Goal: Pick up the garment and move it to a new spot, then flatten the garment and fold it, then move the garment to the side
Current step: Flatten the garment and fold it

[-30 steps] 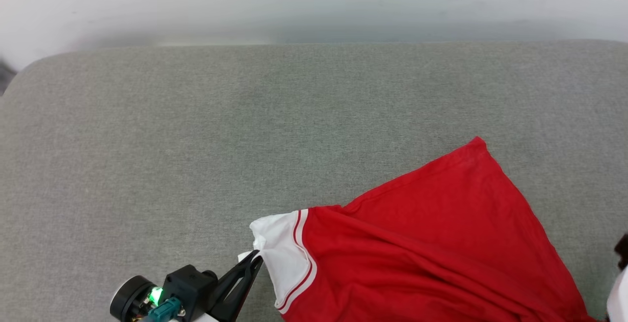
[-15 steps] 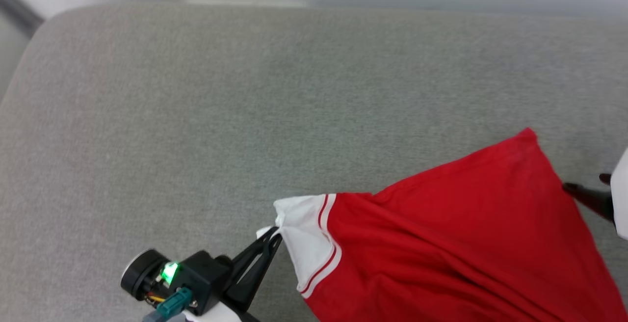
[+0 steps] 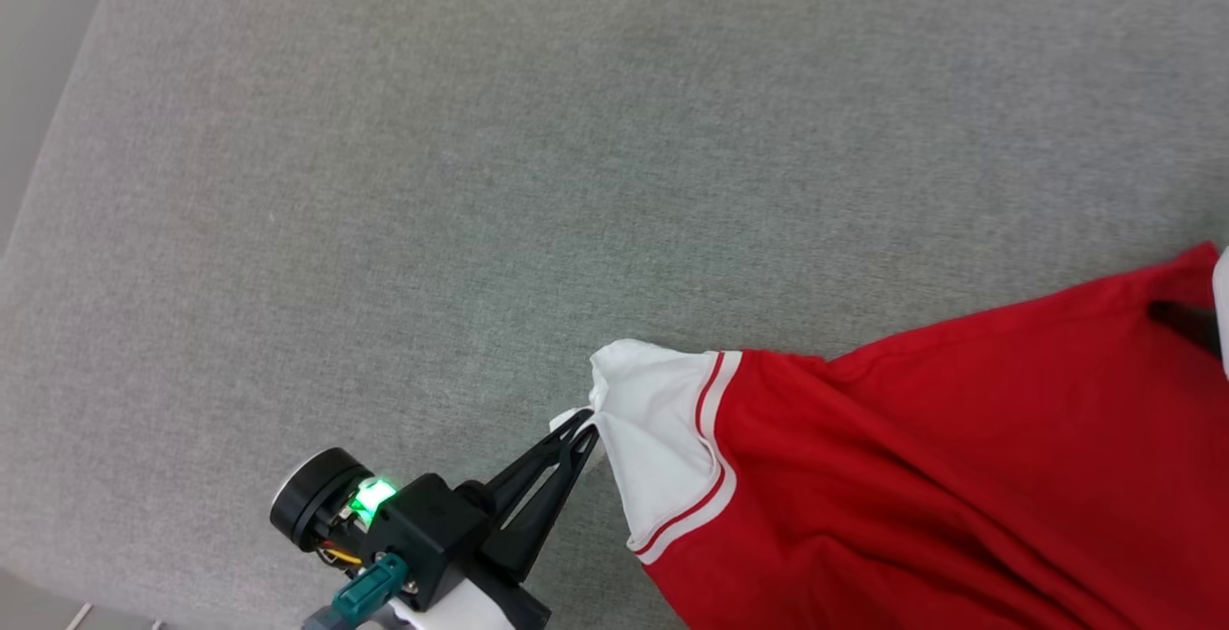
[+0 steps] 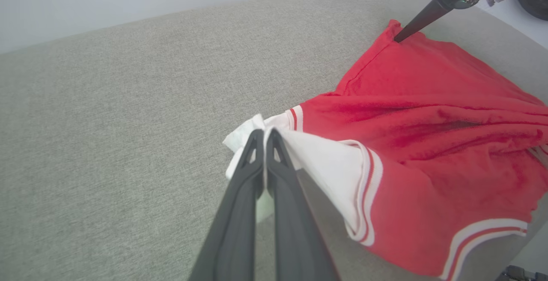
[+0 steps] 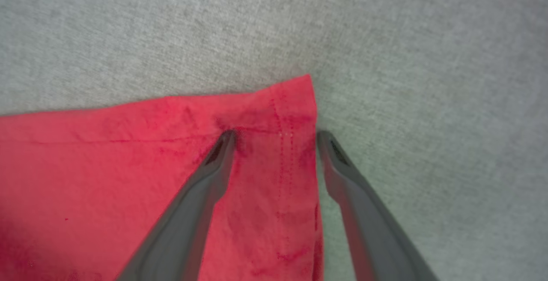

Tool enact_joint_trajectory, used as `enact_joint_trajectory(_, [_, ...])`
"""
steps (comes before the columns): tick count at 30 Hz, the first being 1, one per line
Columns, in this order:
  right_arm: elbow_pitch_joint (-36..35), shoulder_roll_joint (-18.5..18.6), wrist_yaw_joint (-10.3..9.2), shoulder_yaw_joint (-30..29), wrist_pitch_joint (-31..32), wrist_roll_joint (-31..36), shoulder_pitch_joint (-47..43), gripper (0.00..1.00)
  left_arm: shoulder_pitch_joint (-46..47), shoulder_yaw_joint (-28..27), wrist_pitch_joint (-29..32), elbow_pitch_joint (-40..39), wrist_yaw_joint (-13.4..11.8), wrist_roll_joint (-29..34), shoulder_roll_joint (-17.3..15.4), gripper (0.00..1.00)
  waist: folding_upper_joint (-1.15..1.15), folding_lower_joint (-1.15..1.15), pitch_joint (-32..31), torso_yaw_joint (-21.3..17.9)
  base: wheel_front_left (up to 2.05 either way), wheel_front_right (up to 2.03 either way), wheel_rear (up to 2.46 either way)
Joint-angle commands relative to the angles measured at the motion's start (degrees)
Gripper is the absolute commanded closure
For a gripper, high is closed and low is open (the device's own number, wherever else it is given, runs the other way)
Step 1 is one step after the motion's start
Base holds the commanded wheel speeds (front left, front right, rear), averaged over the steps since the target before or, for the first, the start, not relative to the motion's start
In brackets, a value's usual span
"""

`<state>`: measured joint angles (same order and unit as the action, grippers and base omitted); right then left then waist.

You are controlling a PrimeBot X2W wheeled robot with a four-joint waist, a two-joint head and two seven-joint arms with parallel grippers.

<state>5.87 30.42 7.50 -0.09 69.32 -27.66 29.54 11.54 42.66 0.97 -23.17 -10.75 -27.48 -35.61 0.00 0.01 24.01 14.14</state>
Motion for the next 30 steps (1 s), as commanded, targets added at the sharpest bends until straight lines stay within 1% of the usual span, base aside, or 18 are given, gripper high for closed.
enact_joint_trajectory(1, [1.2,0.6,-0.02,0.8,-0.2,0.4,0.5,0.0,0.9,0.2,-0.3,-0.2,0.0,0.2,0.4,1.0,0.0,-0.01,1.8,1.5,0.0,0.0,0.0])
enact_joint_trajectory(5, [2.6,1.0,-0.02,2.8,-0.4,-0.3,-1.4,0.0,1.4,0.4,-0.8,0.2,0.1,0.5,0.9,1.0,0.0,-0.01,3.1,2.2,0.0,0.0,0.0])
enact_joint_trajectory(9, [4.2,0.5,-0.01,5.2,-0.1,-0.8,-4.2,0.0,2.0,0.4,-1.1,0.8,0.4,0.5,1.2,1.0,0.0,-0.01,3.8,2.6,0.0,0.0,0.0])
enact_joint_trajectory(10, [4.6,0.3,-0.01,5.7,0.1,-0.9,-4.7,0.24,2.1,0.4,-1.1,0.9,0.4,0.5,1.2,1.0,0.0,-0.01,3.9,2.6,0.0,0.0,0.0])
enact_joint_trajectory(11, [5.0,0.2,0.0,5.9,0.0,-0.9,-5.2,0.76,2.2,0.3,-1.1,1.0,0.4,0.5,1.3,1.0,0.0,-0.01,4.0,2.6,0.0,0.0,0.0])
enact_joint_trajectory(12, [5.2,0.2,0.0,6.1,-0.1,-0.8,-5.4,1.0,2.4,0.3,-1.2,1.1,0.4,0.4,1.3,1.0,0.0,-0.01,4.0,2.6,0.0,0.0,0.0])
enact_joint_trajectory(16, [6.1,0.1,0.0,6.4,-0.6,-0.5,-5.8,1.0,2.7,0.2,-1.4,1.5,0.5,0.3,1.2,1.0,0.0,-0.01,3.5,2.4,0.0,0.0,0.0])
enact_joint_trajectory(20, [6.4,-0.2,0.0,5.8,-2.3,-1.0,-5.2,1.0,2.9,-0.2,-1.7,1.8,0.4,0.1,0.8,1.0,0.0,-0.01,1.9,1.5,0.0,0.0,0.0])
enact_joint_trajectory(26, [6.0,-0.3,-0.01,4.9,-6.7,-1.7,-2.9,1.0,2.4,-1.1,-2.0,2.0,0.0,-0.4,-0.1,1.0,0.0,-0.01,-1.5,-0.8,0.0,0.0,0.0])
enact_joint_trajectory(30, [5.0,0.3,-0.03,4.6,-9.7,-2.9,-1.5,1.0,2.0,-1.9,-2.2,1.9,-0.4,-0.8,-0.9,1.0,0.0,-0.01,-4.1,-2.6,0.0,0.0,0.0])
